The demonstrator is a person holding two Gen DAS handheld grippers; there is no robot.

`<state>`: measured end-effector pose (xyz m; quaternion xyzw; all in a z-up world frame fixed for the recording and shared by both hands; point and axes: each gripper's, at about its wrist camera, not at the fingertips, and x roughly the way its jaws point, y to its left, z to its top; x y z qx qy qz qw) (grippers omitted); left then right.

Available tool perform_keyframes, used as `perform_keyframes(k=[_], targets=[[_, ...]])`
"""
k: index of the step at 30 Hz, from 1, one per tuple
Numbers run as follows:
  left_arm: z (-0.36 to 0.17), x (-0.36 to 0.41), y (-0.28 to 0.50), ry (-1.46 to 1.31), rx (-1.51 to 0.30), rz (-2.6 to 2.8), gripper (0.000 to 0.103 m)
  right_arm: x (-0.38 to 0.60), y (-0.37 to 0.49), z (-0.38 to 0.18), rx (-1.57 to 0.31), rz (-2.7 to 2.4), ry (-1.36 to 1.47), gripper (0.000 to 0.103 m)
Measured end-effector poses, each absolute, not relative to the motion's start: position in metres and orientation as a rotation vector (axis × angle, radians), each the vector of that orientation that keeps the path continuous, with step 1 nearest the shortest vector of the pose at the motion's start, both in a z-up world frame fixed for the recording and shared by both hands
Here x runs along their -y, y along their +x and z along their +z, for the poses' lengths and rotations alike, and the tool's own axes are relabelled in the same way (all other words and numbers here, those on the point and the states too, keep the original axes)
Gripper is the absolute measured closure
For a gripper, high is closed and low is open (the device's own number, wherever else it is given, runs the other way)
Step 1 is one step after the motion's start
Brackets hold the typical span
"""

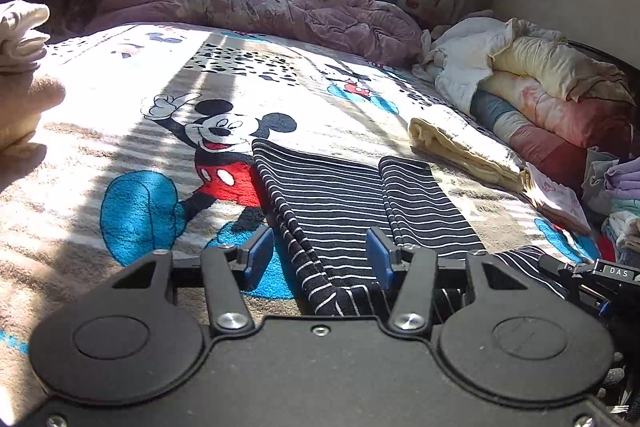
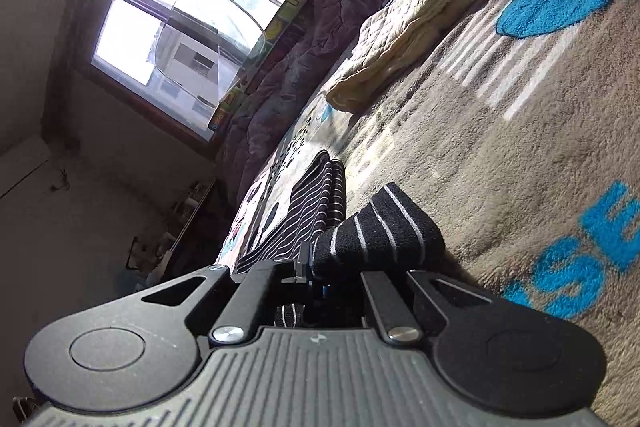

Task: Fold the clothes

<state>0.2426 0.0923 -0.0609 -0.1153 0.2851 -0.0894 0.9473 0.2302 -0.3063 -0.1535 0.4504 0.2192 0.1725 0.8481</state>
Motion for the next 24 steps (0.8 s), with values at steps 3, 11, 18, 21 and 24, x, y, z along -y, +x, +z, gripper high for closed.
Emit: perform_keyframes(k=[3, 11, 18, 21, 24], targets=[[-0.064, -0.095, 0.297, -0.245, -0.638, -0.119, 0.064, 0.307, 0.231, -0.153, -0.459, 0.383, 0.953, 0.097], [-0.090, -0.098, 0.377, -0.300, -0.787, 0.009, 0.079, 0.311, 0.234, -0.154, -0.461, 0.427, 0.983, 0.097], [-0.086, -0.076, 0.385, -0.236, -0.786, 0.010, 0.099, 0.317, 0.235, -0.152, -0.453, 0.471, 0.996, 0.097], [-0.078, -0.058, 0.383, -0.188, -0.772, 0.006, 0.100, 0.321, 0.233, -0.150, -0.438, 0.486, 1.017, 0.097], [-0.074, -0.039, 0.382, -0.141, -0.766, -0.014, 0.100, 0.325, 0.231, -0.147, -0.421, 0.507, 1.038, 0.097]])
